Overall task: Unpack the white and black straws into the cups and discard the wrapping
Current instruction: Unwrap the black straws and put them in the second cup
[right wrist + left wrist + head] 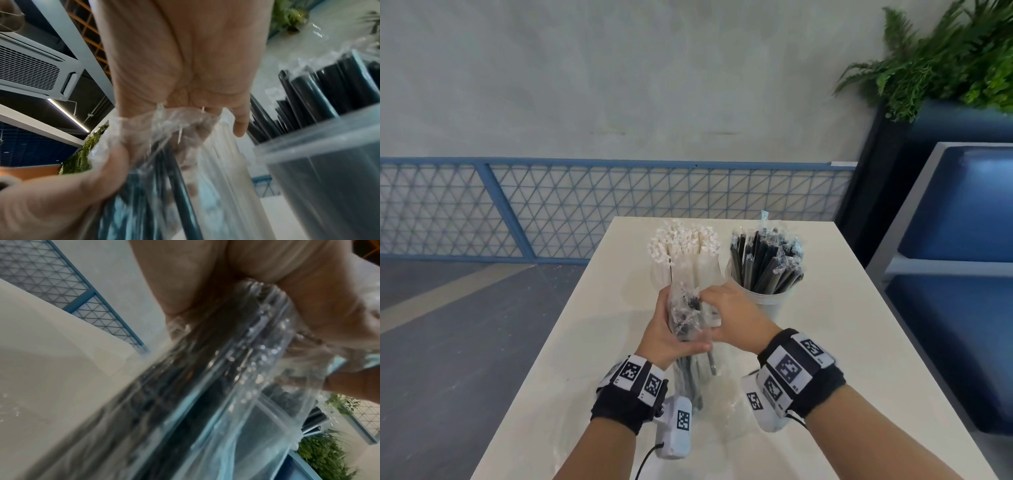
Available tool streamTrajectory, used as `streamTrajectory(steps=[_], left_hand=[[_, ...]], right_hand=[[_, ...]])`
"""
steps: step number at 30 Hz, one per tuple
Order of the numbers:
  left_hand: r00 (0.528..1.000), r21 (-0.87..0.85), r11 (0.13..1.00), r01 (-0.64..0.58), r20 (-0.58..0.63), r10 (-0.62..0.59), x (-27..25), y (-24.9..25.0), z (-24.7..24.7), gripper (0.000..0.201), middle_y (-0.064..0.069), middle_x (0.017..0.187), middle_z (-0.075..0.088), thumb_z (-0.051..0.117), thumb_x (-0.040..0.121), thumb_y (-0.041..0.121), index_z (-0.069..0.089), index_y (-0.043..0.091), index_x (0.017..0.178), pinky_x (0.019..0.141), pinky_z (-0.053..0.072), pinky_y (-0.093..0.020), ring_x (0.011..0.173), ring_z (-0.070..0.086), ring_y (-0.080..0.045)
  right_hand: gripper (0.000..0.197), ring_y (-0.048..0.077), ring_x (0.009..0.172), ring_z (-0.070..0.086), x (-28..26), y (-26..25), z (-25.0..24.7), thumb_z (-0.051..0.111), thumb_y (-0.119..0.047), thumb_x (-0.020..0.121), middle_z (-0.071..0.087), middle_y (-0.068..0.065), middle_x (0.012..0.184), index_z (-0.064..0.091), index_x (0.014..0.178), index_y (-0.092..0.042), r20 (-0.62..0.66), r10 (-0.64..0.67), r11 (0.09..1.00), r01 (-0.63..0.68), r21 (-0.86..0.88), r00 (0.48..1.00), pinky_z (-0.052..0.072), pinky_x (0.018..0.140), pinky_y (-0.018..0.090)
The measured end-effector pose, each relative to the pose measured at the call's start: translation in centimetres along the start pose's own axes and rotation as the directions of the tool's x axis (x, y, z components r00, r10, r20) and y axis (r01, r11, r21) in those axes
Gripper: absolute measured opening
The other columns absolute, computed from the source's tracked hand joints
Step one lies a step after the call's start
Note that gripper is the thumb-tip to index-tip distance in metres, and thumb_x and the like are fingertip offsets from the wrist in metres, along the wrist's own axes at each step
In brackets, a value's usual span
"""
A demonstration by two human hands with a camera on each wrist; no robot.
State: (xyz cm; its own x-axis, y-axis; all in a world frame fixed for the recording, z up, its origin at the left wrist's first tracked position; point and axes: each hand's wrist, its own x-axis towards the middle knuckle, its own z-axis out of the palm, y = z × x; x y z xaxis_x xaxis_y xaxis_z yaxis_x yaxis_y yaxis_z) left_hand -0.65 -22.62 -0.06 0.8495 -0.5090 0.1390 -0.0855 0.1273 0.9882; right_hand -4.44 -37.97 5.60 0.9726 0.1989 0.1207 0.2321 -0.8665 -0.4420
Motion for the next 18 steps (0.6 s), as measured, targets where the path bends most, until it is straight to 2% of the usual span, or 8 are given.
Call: streamTrajectory(steps=[3, 5, 7, 9, 11, 14, 16, 18], left_hand=[[0.999, -0.001, 1.0, -0.001, 0.053, 0.001, -0.2, 0.2, 0.0, 0.12, 0.0, 0.124, 0.053, 0.094, 0.033, 0.028, 0.027, 0.03, 0.132, 0.088, 0.052, -0.032, 0.112, 0.058, -0.005], [0.997, 0.021, 1.0, -0.008, 0.078, 0.006, -0.2, 0.6, -0.1, 0.123, -0.003, 0.131, 0.048, 0.094, 0.035, 0.024, 0.024, 0.032, 0.135, 0.087, 0.05, -0.027, 0.118, 0.055, -0.007], [0.992, 0.07, 0.997, -0.016, 0.126, 0.007, -0.1, 0.9, -0.1, 0.128, -0.003, 0.137, 0.044, 0.092, 0.04, 0.013, 0.015, 0.033, 0.14, 0.091, 0.049, -0.03, 0.124, 0.051, -0.01], [0.982, 0.117, 0.993, -0.021, 0.186, -0.001, 0.0, 0.7, 0.1, 0.135, -0.002, 0.142, 0.041, 0.091, 0.044, 0.01, 0.004, 0.039, 0.143, 0.098, 0.046, -0.035, 0.129, 0.047, -0.014], [0.98, 0.124, 0.992, -0.003, 0.2, -0.022, 0.1, 0.5, 0.3, 0.139, -0.01, 0.146, 0.037, 0.092, 0.044, 0.013, 0.0, 0.047, 0.142, 0.104, 0.041, -0.045, 0.133, 0.042, -0.021], [0.984, 0.112, 0.994, 0.005, 0.178, -0.025, 0.4, 0.2, 0.6, 0.14, -0.023, 0.146, 0.032, 0.093, 0.041, 0.012, 0.003, 0.054, 0.139, 0.105, 0.037, -0.056, 0.135, 0.037, -0.031], [0.985, 0.063, 0.998, 0.004, 0.174, -0.015, 0.4, 0.2, 0.8, 0.139, -0.024, 0.141, 0.038, 0.09, 0.042, 0.002, 0.003, 0.045, 0.142, 0.103, 0.041, -0.052, 0.131, 0.043, -0.029], [0.988, 0.006, 1.0, 0.019, 0.156, -0.019, 0.4, 0.0, 0.9, 0.136, -0.016, 0.138, 0.043, 0.084, 0.044, -0.006, 0.002, 0.039, 0.143, 0.097, 0.048, -0.041, 0.127, 0.049, -0.021]], right_hand=[[0.055, 0.012, 0.091, 0.037, -0.2, 0.0, 1.1, 0.072, -0.039, 0.075, 0.054, -0.004, 0.094, 0.058, 0.116, -0.006, -0.027, -0.015, 0.99, 0.019, 0.137, 1.0, 0.03, 0.08, 0.022], [0.066, 0.01, 0.094, 0.035, -0.4, -0.1, 1.7, 0.068, -0.05, 0.072, 0.05, -0.008, 0.095, 0.056, 0.119, -0.005, -0.077, -0.028, 0.98, 0.042, 0.196, 0.997, 0.026, 0.076, 0.012], [0.063, 0.011, 0.094, 0.037, -0.4, -0.3, 2.3, 0.071, -0.05, 0.07, 0.05, -0.012, 0.098, 0.058, 0.117, -0.011, -0.116, 0.004, 0.966, 0.026, 0.259, 0.993, 0.028, 0.077, 0.006], [0.052, 0.009, 0.089, 0.046, -0.3, -0.6, 2.8, 0.072, -0.055, 0.06, 0.053, -0.017, 0.091, 0.059, 0.101, -0.024, -0.137, 0.092, 0.941, -0.041, 0.336, 0.986, 0.034, 0.074, 0.008], [0.045, 0.004, 0.08, 0.059, -0.3, -0.8, 3.1, 0.069, -0.058, 0.052, 0.062, -0.015, 0.081, 0.058, 0.086, -0.031, -0.137, 0.191, 0.877, -0.106, 0.469, 0.972, 0.043, 0.069, 0.012], [0.039, 0.007, 0.083, 0.066, -0.4, -0.8, 3.8, 0.079, -0.043, 0.056, 0.069, -0.007, 0.083, 0.062, 0.087, -0.028, -0.121, 0.302, 0.748, -0.156, 0.645, 0.946, 0.053, 0.075, 0.023], [0.038, 0.016, 0.088, 0.067, -0.3, -0.8, 4.2, 0.084, -0.033, 0.061, 0.069, 0.0, 0.089, 0.062, 0.09, -0.023, -0.137, 0.409, 0.705, -0.217, 0.675, 0.902, 0.055, 0.08, 0.031], [0.041, 0.019, 0.092, 0.067, -0.1, -1.0, 4.2, 0.083, -0.039, 0.058, 0.072, 0.004, 0.092, 0.065, 0.09, -0.022, -0.171, 0.467, 0.674, -0.223, 0.705, 0.868, 0.055, 0.085, 0.037]])
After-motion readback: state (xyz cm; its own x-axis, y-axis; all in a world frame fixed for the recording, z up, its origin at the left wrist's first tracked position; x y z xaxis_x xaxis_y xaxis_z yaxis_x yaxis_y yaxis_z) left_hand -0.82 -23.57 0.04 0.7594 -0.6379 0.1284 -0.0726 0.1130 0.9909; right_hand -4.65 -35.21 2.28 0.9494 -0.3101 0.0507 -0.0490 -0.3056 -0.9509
